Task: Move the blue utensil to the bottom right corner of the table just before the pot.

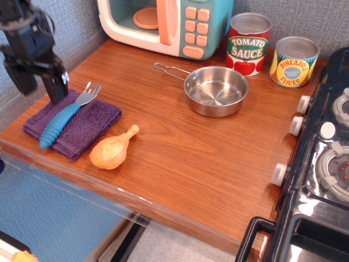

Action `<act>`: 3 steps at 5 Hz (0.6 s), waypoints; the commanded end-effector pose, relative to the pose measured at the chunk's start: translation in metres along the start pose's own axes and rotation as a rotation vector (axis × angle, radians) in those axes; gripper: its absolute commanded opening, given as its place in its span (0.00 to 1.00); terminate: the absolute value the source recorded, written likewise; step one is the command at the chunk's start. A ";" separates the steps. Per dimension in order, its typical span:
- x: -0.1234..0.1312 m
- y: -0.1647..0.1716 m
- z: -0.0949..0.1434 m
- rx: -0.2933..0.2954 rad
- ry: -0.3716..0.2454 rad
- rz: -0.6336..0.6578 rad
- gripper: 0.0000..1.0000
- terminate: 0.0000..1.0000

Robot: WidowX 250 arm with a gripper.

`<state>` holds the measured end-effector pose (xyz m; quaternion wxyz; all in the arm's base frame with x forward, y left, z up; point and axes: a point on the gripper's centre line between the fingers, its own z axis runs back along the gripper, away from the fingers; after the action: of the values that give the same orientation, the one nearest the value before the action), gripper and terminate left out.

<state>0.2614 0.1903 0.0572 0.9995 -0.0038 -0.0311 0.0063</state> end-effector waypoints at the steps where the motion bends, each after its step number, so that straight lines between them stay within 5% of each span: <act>1: 0.004 -0.004 0.000 0.027 -0.006 -0.032 1.00 0.00; 3: 0.003 -0.012 -0.009 0.042 0.000 -0.032 1.00 0.00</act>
<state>0.2626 0.1770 0.0407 0.9997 0.0105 -0.0217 -0.0042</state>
